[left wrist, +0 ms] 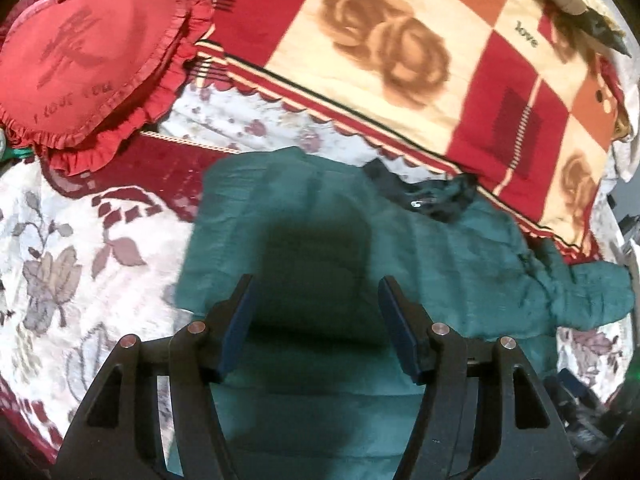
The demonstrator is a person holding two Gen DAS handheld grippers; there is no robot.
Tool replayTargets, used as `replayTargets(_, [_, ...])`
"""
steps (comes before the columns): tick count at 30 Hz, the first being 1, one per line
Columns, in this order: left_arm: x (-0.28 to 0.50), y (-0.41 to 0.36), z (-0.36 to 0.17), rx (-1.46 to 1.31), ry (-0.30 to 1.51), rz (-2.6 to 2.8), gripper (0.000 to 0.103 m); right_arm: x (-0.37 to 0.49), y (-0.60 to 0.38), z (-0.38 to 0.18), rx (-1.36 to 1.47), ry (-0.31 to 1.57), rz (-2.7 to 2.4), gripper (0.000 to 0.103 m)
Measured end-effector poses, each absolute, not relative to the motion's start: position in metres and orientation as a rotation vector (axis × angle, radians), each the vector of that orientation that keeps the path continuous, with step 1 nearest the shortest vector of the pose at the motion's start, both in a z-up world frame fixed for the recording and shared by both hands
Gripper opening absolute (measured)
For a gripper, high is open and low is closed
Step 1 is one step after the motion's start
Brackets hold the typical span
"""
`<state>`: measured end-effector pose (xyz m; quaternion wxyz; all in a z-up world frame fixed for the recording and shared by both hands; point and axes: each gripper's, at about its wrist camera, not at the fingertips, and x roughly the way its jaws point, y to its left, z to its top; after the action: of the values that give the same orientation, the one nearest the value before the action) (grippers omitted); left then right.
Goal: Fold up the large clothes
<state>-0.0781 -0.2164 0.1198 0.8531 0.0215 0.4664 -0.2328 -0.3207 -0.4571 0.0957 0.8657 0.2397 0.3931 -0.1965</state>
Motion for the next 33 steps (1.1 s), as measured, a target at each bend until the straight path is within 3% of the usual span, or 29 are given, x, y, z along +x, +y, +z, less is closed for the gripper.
replayTargets(19, [-0.049,-0.172,0.097,-0.014,1.016,-0.427,0.063,-0.211,-0.493,0.068,0.716,0.841,-0.353,0.103])
replayTargets(21, [-0.047,-0.161,0.102,-0.037,0.991,-0.388,0.063,-0.206,-0.495,0.066,0.716,0.831,-0.355,0.095])
replayTargets(23, [-0.043,-0.15,0.107,-0.058,0.979,-0.36,0.063,-0.2,-0.495,0.065,0.698,0.836,-0.35,0.064])
replayTargets(26, [-0.036,-0.135,0.111,-0.089,0.977,-0.32,0.063,-0.2,-0.493,0.069,0.655,0.831,-0.343,0.034])
replayTargets(28, [-0.033,-0.126,0.113,-0.114,0.973,-0.297,0.063,-0.203,-0.492,0.076,0.631,0.815,-0.328,0.022])
replayTargets(33, [-0.027,-0.117,0.112,-0.176,0.978,-0.273,0.062,-0.214,-0.489,0.114,0.522,0.722,-0.315,0.015])
